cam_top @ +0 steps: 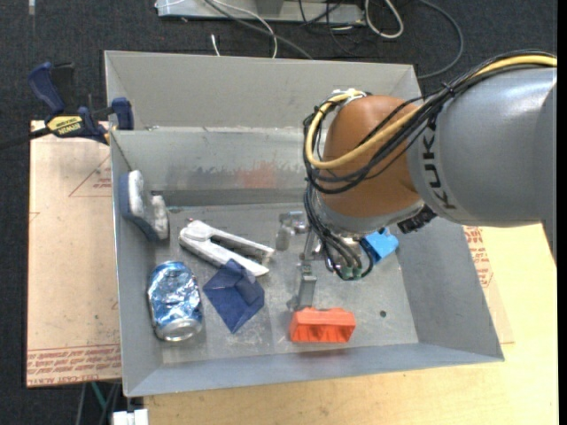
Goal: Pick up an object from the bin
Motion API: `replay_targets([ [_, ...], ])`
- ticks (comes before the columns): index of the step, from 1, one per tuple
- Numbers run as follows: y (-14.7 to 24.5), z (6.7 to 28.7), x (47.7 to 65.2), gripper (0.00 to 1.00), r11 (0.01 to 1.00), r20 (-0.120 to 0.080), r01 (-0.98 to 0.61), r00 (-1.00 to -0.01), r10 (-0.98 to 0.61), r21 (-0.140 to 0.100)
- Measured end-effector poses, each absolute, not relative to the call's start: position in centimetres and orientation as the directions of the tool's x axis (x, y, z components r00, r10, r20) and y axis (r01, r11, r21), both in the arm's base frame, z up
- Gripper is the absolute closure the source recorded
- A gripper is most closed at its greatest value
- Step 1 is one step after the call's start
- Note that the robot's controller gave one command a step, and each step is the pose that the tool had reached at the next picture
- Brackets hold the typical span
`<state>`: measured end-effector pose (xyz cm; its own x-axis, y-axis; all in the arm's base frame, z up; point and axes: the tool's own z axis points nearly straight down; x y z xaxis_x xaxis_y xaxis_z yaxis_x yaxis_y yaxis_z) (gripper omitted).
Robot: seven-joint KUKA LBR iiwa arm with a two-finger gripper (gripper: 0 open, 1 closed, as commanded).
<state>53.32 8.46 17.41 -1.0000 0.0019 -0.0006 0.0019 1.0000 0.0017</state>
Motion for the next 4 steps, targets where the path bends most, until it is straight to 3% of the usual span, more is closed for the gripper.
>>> replay_targets([
  [1, 8.5, 17.4, 53.3, 0.0, 1.0, -0.002, 0.001, -1.0, 0.001, 0.002],
  [2, 8.4, 15.0, 51.5, 0.0, 1.0, -0.009, -0.021, -1.0, -0.021, 0.002],
  [3, 11.2, 20.1, 53.7, 0.0, 0.968, -0.013, -0.249, -0.968, -0.249, 0.001],
  [4, 9.0, 9.1, 49.7, 0.0, 0.966, 0.002, -0.257, -0.966, -0.257, 0.002],
])
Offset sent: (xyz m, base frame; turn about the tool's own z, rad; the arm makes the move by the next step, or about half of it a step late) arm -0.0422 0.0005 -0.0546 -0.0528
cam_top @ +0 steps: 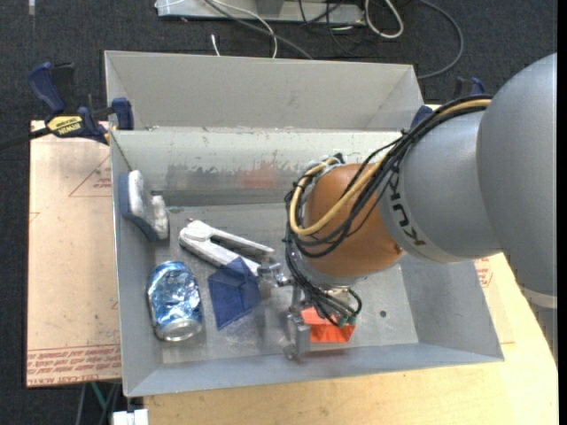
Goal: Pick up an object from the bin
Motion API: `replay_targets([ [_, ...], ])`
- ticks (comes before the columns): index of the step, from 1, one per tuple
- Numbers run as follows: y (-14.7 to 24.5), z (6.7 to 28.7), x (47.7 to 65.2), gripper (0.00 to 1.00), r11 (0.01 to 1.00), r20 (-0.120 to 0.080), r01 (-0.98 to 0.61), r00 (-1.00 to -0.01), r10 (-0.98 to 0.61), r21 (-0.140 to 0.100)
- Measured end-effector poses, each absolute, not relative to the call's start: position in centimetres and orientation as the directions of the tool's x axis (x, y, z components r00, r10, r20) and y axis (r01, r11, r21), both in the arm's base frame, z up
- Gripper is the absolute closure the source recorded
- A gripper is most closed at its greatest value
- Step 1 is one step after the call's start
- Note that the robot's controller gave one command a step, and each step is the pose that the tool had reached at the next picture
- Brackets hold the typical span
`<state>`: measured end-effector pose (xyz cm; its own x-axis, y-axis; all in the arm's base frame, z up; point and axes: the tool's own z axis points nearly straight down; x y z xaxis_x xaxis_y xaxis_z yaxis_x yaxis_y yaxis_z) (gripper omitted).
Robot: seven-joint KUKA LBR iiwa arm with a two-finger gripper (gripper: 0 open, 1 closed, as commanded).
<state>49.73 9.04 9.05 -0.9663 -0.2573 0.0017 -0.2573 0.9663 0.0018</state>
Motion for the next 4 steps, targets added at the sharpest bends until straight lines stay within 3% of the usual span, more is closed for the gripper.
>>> replay_targets([
  [1, 11.9, 13.6, 53.2, 0.0, 0.975, -0.023, -0.223, -0.974, -0.223, 0.003],
  [2, 12.6, 15.3, 54.1, 0.0, 0.977, -0.032, -0.215, -0.976, -0.215, 0.003],
  [3, 13.6, 15.6, 54.8, 0.0, 0.972, -0.04, -0.234, -0.972, -0.233, 0.003],
  [4, 16.6, 8.9, 51.1, 0.0, 0.94, -0.037, -0.342, -0.939, -0.341, 0.0],
])
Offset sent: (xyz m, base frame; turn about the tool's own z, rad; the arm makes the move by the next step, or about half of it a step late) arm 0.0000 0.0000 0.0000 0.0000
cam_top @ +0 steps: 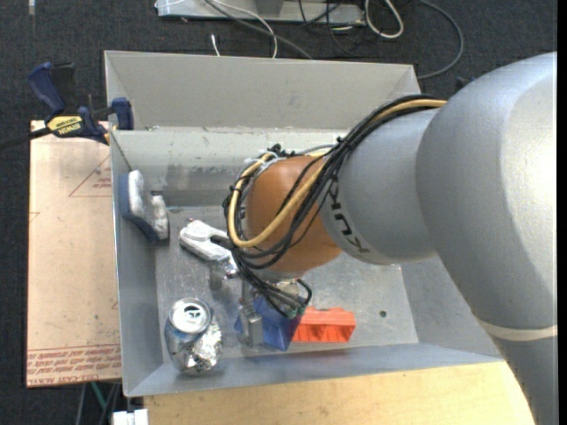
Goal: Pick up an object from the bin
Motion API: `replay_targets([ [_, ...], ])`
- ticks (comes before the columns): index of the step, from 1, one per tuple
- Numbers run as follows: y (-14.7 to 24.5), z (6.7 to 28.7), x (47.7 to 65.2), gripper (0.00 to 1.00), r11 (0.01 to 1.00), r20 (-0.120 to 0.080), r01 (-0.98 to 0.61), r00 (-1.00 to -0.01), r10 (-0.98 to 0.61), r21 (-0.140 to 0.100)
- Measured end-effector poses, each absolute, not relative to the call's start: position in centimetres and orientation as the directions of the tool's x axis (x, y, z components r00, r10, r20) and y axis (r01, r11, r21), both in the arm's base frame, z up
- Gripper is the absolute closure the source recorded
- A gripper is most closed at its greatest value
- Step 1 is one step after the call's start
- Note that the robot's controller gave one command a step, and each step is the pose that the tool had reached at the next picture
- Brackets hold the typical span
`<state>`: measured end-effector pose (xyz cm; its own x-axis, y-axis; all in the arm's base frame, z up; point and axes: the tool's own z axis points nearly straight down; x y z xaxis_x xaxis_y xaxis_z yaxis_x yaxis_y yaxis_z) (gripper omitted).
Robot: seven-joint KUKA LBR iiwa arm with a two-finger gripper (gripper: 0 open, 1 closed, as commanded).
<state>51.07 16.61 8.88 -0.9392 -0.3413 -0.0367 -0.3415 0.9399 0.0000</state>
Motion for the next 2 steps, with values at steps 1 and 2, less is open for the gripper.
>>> replay_targets([
  [1, 16.5, 9.4, 52.1, 0.0, 0.941, -0.052, -0.338, -0.94, -0.337, -0.002],
  [2, 17.0, 13.8, 51.1, 0.0, 0.936, -0.042, -0.352, -0.935, -0.352, 0.0],
])
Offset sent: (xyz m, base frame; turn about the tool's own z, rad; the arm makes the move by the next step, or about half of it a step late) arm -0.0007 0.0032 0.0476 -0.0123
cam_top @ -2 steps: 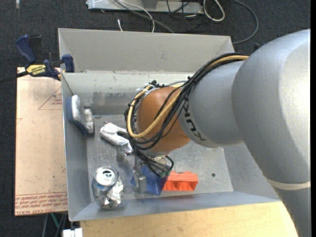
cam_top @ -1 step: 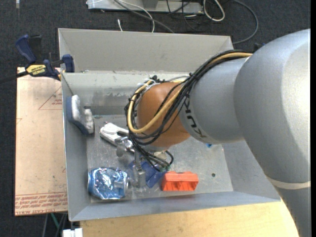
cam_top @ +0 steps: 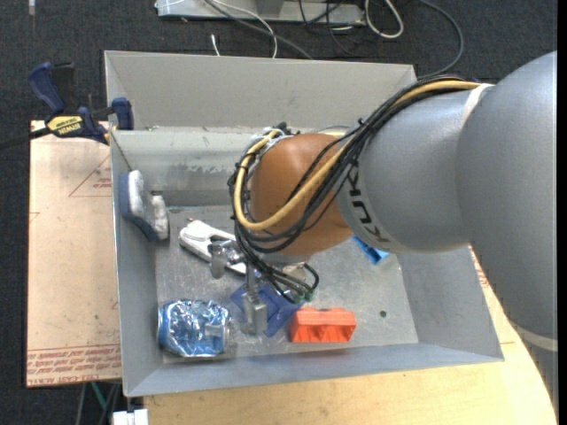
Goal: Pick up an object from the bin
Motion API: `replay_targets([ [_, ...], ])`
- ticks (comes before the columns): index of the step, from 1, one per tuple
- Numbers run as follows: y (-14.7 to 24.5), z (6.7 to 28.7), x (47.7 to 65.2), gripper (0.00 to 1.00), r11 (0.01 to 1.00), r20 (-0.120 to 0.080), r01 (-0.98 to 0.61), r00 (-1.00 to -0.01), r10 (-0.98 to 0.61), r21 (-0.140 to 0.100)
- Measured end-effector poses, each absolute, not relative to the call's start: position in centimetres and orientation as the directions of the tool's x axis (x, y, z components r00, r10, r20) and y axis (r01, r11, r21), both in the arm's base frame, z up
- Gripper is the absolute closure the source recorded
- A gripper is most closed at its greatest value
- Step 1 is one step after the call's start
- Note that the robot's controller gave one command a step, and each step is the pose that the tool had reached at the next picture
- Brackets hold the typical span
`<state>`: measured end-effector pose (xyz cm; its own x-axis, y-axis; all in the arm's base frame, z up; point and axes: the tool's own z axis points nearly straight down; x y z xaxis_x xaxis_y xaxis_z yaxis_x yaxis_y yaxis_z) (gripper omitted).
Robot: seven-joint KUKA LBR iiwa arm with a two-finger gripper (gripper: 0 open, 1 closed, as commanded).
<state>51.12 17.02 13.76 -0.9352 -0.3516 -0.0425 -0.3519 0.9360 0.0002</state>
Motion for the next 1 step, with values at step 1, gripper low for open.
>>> replay_targets([
  [1, 16.97, 13.63, 51.05, 0.0, 0.936, -0.04, -0.351, -0.935, -0.351, 0.0],
])
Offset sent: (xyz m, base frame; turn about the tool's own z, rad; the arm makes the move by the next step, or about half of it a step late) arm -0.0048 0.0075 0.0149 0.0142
